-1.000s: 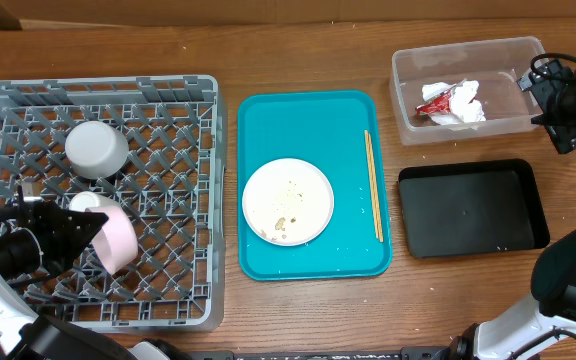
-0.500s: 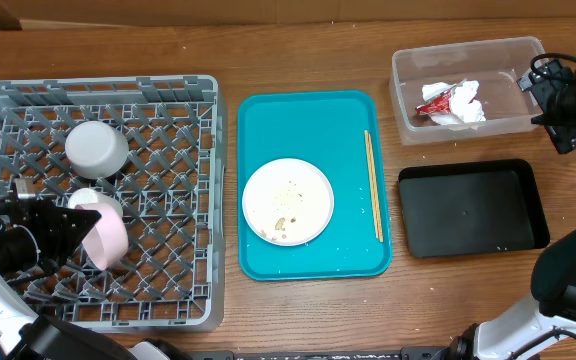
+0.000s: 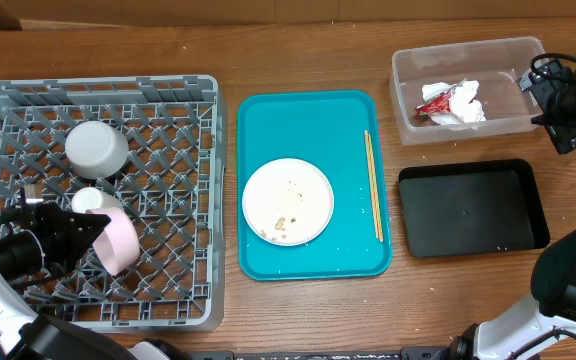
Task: Sort waste into correct bins and load items into the dishwasher
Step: 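Tilt the pink bowl upside down in the rack's lower-left with left gripper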
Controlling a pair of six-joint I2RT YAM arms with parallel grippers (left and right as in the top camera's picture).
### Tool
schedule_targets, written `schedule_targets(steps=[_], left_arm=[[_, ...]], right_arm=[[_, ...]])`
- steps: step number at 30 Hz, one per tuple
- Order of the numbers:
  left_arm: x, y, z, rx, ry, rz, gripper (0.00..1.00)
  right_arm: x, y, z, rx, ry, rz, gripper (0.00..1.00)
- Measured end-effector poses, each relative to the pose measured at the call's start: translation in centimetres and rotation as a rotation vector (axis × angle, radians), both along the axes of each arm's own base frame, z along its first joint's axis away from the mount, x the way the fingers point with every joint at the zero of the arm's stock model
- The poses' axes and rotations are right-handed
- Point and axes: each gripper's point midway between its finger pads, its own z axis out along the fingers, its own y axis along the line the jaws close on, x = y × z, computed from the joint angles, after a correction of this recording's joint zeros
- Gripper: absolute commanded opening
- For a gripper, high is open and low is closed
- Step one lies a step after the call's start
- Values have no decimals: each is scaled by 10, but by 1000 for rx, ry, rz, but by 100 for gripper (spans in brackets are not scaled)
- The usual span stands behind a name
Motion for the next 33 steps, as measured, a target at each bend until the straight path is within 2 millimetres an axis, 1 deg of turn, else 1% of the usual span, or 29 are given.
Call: schedule_targets(steps=[5,10,12,14,16,18,22,24,27,33], left_arm=[[-1,-1,1,-9,3,2,4],[-4,5,1,-12,5,29,5],[-5,9,1,-12,5,47,10],[-7,13,1,-11,6,66,18],[-10,17,-1,-5,14,82,21],[-13,21,-2,-3,20,95,21],[-13,22,-2,-4,21,102,9],[-13,22,-1,-4,17,105,8],[-12,24,-2,-2,20,114,12],[-12,26,-3,-6,35,135,12]], right_arm=[[0,0,0,0,0,0,100],[0,0,0,0,0,0,100],[0,0,0,0,0,0,100],[0,0,0,1,0,0,100],[0,0,0,1,1,0,100],[0,0,0,0,1,0,100],[0,0,0,0,0,0,100],[0,0,0,0,0,1,100],[0,0,0,0,0,0,100],[0,0,0,0,1,0,100]])
